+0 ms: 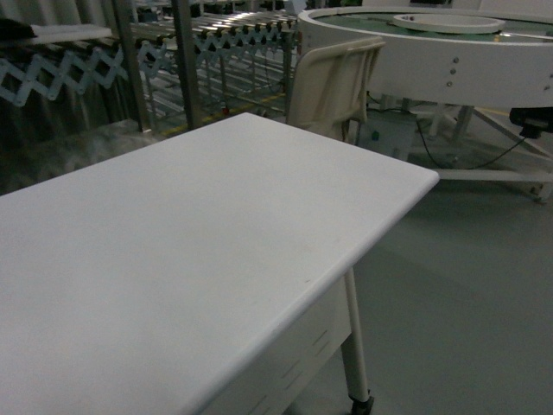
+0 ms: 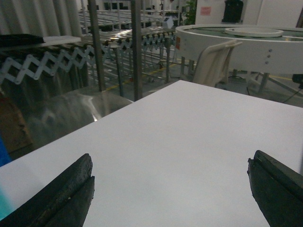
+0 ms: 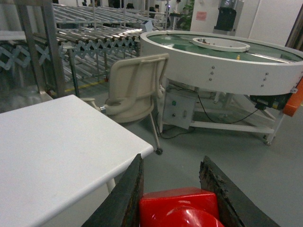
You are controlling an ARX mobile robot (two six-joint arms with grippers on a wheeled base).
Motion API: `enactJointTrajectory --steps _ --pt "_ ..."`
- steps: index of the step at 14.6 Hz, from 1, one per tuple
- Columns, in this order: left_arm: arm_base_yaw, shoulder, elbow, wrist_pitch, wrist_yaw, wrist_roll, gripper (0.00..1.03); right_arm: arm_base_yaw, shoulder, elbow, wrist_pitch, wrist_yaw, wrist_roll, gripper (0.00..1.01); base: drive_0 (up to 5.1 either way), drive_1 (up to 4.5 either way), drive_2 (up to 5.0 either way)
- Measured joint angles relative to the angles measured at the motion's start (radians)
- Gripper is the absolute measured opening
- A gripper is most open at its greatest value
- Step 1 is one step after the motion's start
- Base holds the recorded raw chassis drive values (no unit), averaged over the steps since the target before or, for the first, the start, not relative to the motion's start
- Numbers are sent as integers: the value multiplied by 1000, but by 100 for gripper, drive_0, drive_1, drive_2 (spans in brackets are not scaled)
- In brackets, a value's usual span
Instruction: Pick red block from blue box to shelf
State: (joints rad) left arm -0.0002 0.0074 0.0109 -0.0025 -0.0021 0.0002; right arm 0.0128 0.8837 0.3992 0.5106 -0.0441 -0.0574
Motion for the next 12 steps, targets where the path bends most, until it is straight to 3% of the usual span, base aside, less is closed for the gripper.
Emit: enactJointTrajectory --steps 12 --pt "0 0 0 1 2 0 98 0 1 0 -8 0 0 29 149 -12 -609"
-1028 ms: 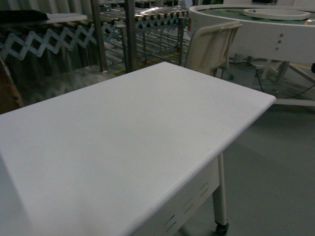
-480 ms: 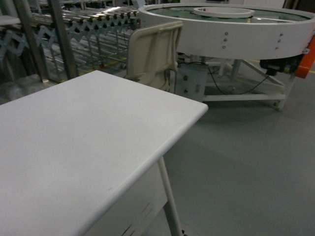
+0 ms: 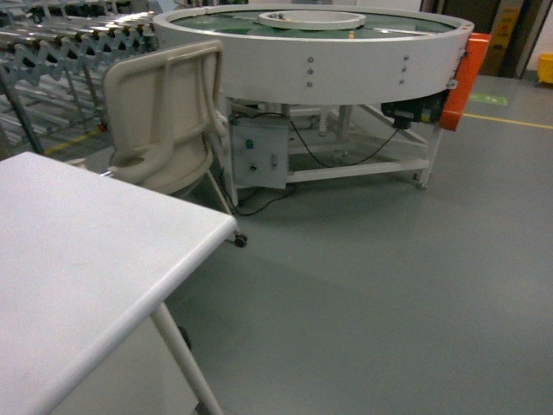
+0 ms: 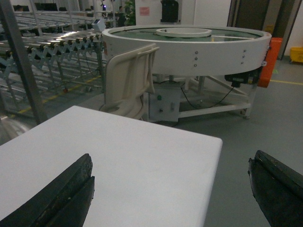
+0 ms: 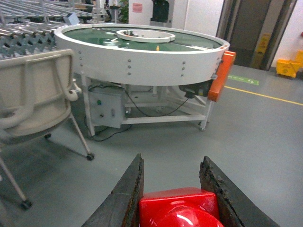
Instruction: Pick red block from blue box to shelf
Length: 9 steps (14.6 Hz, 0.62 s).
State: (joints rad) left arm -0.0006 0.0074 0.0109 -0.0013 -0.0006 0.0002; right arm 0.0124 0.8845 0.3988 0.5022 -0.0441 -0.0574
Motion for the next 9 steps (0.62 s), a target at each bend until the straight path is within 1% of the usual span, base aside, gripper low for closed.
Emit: enactJointTrajectory --steps 4,9 --pt "0 0 0 -2 0 0 98 0 -1 0 7 0 0 29 136 -1 -626" --pt "0 0 0 -5 2 0 98 0 0 0 2 0 0 29 130 68 -649"
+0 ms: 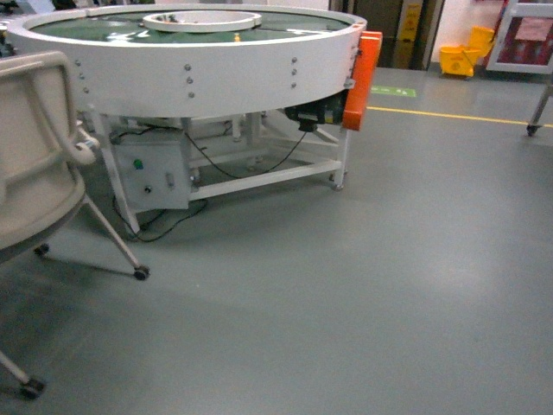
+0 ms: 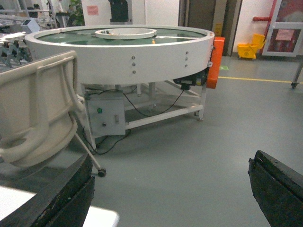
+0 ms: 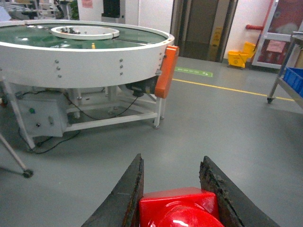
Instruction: Pick red block from blue box to shelf
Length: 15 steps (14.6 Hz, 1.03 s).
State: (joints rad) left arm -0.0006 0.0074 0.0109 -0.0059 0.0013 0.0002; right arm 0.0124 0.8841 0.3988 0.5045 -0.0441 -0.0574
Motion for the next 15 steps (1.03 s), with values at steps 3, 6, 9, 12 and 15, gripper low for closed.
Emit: enactJointTrajectory --steps 3,6,9,12,15 --pt "0 0 0 3 -2 0 98 0 0 0 2 0 0 29 109 68 -660" --pt "0 0 0 3 -3 0 98 0 0 0 3 4 0 29 -161 219 -541" --pt "0 0 0 2 -2 0 98 0 0 0 3 3 0 29 -146 235 -528" --pt "0 0 0 3 -2 0 98 0 0 0 3 3 0 29 -157 223 -538" --pt "0 0 0 3 -2 0 98 0 0 0 5 3 0 29 -168 181 -518"
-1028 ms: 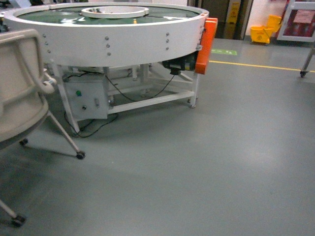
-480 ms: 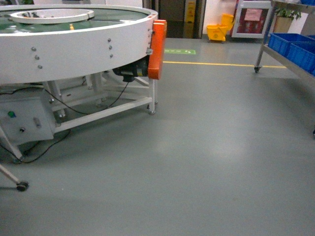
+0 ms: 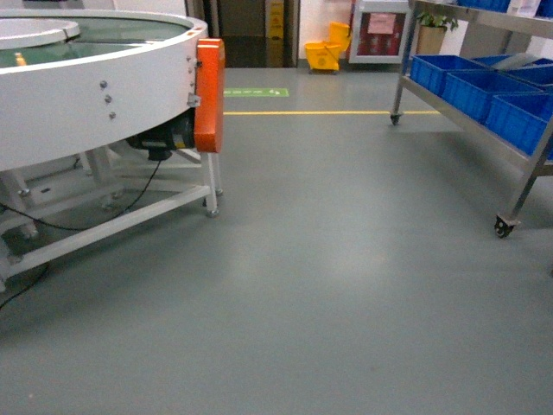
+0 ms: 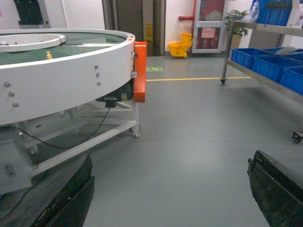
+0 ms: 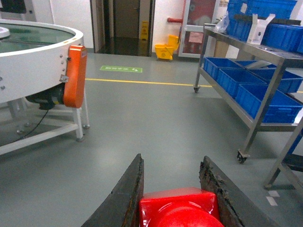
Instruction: Pick red block from blue box to shelf
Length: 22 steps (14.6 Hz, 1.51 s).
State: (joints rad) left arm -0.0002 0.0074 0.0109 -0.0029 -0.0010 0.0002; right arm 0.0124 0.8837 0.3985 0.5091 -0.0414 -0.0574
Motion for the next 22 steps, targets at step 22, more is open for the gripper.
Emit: enactJointTrajectory --steps 22 --pt "0 0 0 0 0 0 98 0 -1 0 -1 0 0 29 -160 -4 -316"
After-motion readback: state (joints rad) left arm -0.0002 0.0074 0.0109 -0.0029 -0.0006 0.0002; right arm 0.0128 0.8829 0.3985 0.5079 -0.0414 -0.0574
